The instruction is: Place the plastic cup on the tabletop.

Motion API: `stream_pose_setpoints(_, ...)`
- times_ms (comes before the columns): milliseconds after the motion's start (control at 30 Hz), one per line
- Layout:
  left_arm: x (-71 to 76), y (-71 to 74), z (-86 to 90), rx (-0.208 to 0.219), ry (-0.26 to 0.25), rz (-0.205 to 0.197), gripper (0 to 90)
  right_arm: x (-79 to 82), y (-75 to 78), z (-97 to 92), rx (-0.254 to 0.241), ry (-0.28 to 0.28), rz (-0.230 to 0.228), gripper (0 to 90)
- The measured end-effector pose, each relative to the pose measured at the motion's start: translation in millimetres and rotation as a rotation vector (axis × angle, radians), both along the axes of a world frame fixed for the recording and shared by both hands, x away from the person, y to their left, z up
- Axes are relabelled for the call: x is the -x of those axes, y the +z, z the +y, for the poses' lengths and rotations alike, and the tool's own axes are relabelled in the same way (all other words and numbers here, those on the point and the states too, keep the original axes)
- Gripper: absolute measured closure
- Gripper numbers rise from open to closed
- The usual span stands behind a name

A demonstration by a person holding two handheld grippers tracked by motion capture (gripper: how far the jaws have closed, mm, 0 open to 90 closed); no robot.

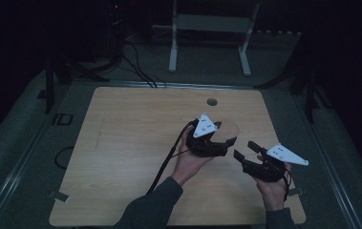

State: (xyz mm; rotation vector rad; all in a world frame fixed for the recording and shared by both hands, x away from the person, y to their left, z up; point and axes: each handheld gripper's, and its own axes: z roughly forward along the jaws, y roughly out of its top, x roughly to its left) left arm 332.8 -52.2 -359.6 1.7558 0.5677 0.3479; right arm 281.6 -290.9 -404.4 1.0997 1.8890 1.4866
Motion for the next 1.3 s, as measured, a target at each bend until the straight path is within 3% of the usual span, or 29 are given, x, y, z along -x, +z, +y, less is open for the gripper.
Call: stream_pose_setpoints(1300, 6.6, -18.4, -1.0, -0.010, -0.032, -0.002, 29.6, 2.8, 0.8, -15.1, -0.012, -0.041, -0.006, 29.5)
